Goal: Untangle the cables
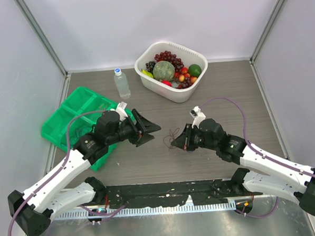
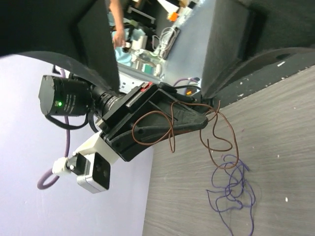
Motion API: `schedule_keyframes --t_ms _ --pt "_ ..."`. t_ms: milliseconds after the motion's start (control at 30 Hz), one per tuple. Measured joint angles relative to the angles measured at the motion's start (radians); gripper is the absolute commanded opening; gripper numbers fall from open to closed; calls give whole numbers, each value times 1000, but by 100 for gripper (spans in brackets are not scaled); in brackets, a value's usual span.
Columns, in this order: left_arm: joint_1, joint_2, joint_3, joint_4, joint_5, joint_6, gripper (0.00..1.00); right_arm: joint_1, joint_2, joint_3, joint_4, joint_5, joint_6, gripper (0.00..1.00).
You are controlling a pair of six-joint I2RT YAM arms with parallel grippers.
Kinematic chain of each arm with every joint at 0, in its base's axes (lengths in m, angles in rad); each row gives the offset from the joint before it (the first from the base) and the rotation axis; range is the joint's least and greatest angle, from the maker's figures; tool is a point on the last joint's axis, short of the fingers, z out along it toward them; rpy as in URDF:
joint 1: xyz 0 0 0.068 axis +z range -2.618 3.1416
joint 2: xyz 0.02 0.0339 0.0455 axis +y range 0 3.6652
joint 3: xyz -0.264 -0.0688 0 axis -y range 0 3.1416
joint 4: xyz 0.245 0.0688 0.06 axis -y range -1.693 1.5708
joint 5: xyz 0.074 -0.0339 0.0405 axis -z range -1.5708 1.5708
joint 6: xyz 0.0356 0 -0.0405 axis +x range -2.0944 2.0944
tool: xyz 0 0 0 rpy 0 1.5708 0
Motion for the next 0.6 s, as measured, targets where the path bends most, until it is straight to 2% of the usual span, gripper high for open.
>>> schedule_keyframes --t_ms 100,200,333,467,600 --pt "2 -20 24 -37 -15 54 63 0 0 6 22 -9 15 1" --pt "3 -17 -3 -32 -5 56 71 0 0 7 73 -35 31 1" --pt "3 3 -73 -13 10 29 73 0 2 7 142 -65 49 1" --pt "3 38 -77 0 16 22 64 0 10 6 203 -93 68 1" --pt "3 98 -62 1 16 29 50 0 12 5 241 -109 78 1"
